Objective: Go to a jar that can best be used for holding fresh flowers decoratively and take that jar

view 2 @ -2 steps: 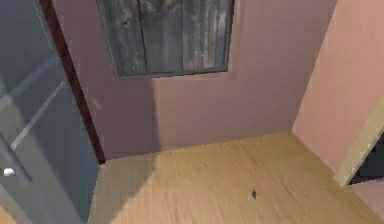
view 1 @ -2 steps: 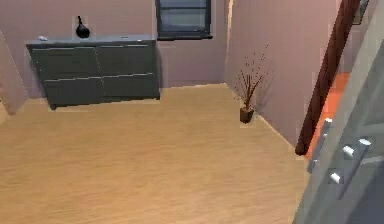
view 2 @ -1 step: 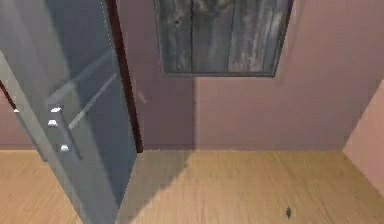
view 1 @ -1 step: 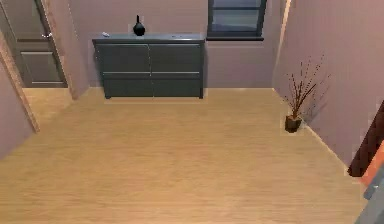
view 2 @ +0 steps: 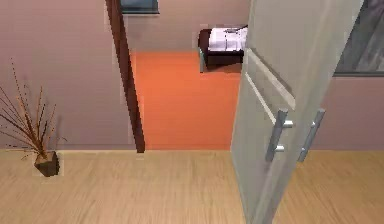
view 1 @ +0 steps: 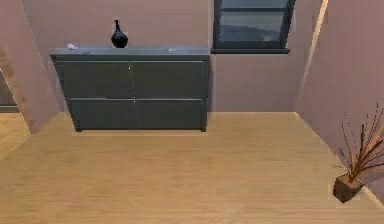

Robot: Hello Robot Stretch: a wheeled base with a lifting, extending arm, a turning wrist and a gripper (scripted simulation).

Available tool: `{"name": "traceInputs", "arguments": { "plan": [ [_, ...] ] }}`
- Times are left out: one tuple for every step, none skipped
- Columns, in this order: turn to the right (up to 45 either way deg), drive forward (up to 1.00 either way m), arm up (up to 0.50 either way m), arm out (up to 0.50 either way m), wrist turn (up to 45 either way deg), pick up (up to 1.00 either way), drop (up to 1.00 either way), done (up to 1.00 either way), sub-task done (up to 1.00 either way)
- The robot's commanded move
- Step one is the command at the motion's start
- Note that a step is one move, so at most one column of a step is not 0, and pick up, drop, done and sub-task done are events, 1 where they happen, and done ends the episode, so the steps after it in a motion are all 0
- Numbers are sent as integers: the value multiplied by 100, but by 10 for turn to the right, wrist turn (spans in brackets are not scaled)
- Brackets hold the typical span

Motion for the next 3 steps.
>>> {"name": "traceInputs", "arguments": {
  "plan": [
    [0, 100, 0, 0, 0, 0, 0, 0, 0],
    [0, 80, 0, 0, 0, 0, 0, 0, 0],
    [-450, 0, 0, 0, 0, 0, 0, 0, 0]
  ]
}}
